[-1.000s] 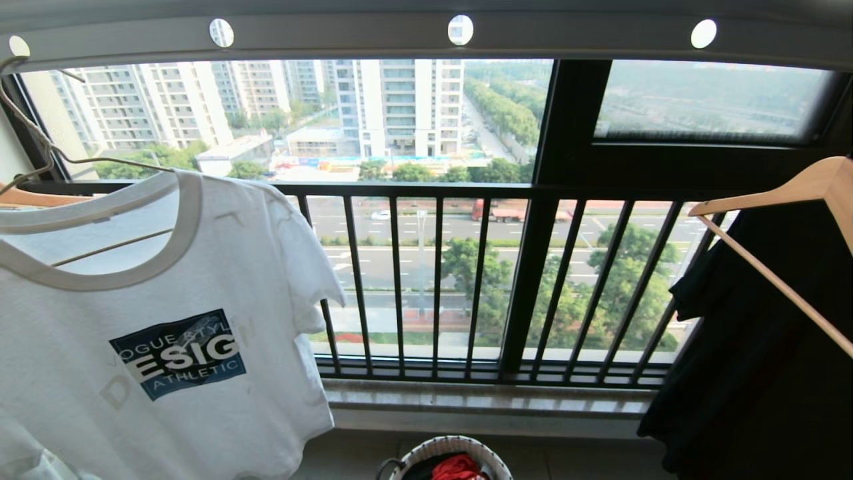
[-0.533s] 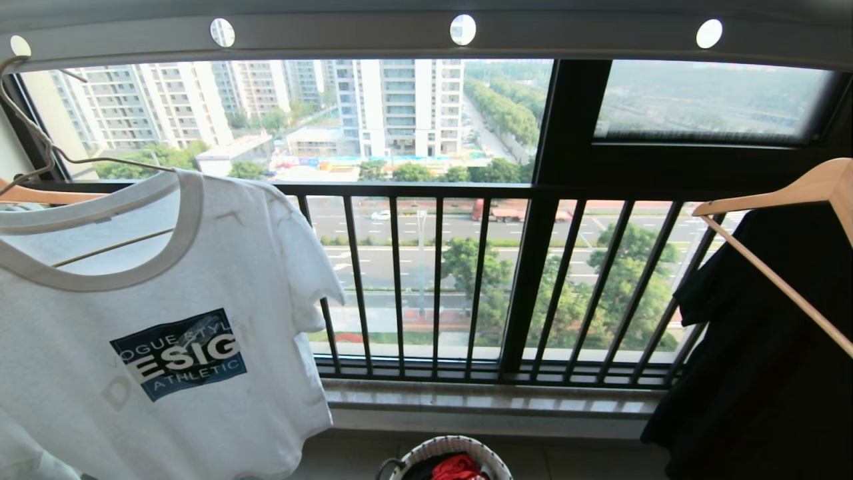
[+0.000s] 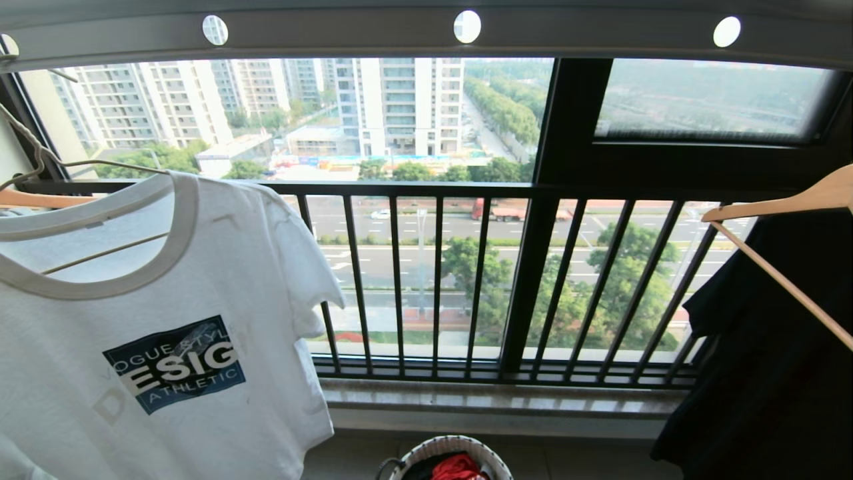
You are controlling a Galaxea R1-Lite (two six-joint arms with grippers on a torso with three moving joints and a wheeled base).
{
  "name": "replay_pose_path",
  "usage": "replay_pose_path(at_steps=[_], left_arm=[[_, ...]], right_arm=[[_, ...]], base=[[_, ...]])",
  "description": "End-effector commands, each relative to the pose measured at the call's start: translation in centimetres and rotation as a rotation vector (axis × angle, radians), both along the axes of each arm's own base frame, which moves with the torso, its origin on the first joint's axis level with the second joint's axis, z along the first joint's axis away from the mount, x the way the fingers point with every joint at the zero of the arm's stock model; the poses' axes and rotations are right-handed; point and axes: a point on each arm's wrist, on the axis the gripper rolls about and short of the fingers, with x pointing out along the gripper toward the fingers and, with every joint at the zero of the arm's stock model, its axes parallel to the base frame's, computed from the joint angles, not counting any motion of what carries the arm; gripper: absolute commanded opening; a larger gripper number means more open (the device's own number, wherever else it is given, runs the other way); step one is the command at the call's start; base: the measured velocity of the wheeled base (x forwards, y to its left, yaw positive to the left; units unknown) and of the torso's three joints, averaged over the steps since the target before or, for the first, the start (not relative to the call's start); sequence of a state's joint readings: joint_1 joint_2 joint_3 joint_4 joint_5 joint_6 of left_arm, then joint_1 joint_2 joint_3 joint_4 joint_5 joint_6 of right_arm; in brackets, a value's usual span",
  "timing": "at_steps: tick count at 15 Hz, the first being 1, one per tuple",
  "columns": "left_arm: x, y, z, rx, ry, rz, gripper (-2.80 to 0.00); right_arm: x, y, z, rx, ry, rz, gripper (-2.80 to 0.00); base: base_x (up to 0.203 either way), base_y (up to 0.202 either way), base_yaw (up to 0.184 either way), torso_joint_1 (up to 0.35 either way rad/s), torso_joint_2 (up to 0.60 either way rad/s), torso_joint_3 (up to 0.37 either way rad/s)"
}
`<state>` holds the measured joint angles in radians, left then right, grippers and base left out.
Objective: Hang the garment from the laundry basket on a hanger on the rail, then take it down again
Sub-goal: Take the clothes off the clothes rack
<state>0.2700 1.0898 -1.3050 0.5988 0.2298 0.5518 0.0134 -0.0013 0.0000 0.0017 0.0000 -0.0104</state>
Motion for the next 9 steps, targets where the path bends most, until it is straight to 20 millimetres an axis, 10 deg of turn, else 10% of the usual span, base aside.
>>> replay_pose_path(at_steps=[1,5,6,9], left_arm=[[0.7,0.6,0.7,-0.014,0.017,-0.004,-2.8],[-0.8,0.7,2.3,-0.099,0.073,-0.071,-2.8],[-0.8,0.7,2.5,-0.117,0.071,-0.092,0.0],[-0.3,1.0,2.6,-0.122,0.078,-0.102,0.0]], right_arm=[[0.0,0.0,0.0,0.0,0.0,0.0,-2.8],[0.0,0.0,0.0,0.0,0.0,0.0,-2.8],[0.0,0.0,0.0,0.0,0.0,0.0,-2.8],[0.0,0.0,0.0,0.0,0.0,0.0,-2.8]], base=[[0.0,0.0,0.0,0.0,0.0,0.0],[0.0,0.0,0.0,0.0,0.0,0.0],[0.0,0.0,0.0,0.0,0.0,0.0],[0.0,0.0,0.0,0.0,0.0,0.0]])
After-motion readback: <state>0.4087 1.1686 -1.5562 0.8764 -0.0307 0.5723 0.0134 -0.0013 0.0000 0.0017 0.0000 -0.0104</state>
